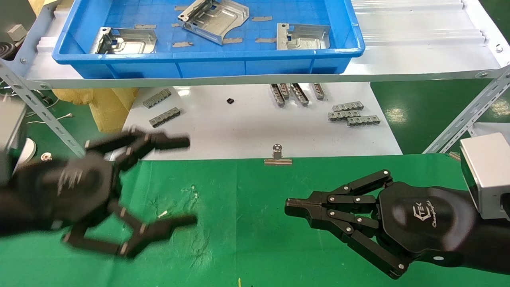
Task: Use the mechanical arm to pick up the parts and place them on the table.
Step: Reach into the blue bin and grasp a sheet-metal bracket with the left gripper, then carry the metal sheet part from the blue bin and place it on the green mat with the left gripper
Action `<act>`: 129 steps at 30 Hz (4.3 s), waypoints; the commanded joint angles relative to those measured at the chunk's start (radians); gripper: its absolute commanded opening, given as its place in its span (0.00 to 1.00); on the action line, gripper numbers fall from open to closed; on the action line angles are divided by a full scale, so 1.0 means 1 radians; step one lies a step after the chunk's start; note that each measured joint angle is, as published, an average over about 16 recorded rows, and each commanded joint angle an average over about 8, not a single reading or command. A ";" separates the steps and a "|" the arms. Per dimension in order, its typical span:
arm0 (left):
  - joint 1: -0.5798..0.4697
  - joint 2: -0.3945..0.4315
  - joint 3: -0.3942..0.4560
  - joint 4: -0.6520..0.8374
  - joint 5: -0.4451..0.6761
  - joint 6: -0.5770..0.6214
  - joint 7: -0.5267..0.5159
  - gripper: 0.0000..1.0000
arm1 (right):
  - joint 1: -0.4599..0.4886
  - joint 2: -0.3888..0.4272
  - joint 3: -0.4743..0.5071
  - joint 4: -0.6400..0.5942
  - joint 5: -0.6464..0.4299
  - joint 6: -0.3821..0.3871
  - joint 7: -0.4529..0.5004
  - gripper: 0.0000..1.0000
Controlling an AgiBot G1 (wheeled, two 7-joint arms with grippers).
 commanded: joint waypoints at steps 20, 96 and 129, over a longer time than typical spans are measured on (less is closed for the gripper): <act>-0.712 0.579 0.206 0.956 0.471 -0.525 0.090 1.00 | 0.000 0.000 0.000 0.000 0.000 0.000 0.000 0.00; -0.761 0.477 0.219 1.026 0.346 -0.087 0.416 0.00 | 0.000 0.000 0.000 0.000 0.000 0.000 0.000 1.00; -0.500 0.218 0.565 0.696 0.292 0.124 0.591 0.00 | 0.000 0.000 -0.001 0.000 0.000 0.000 0.000 1.00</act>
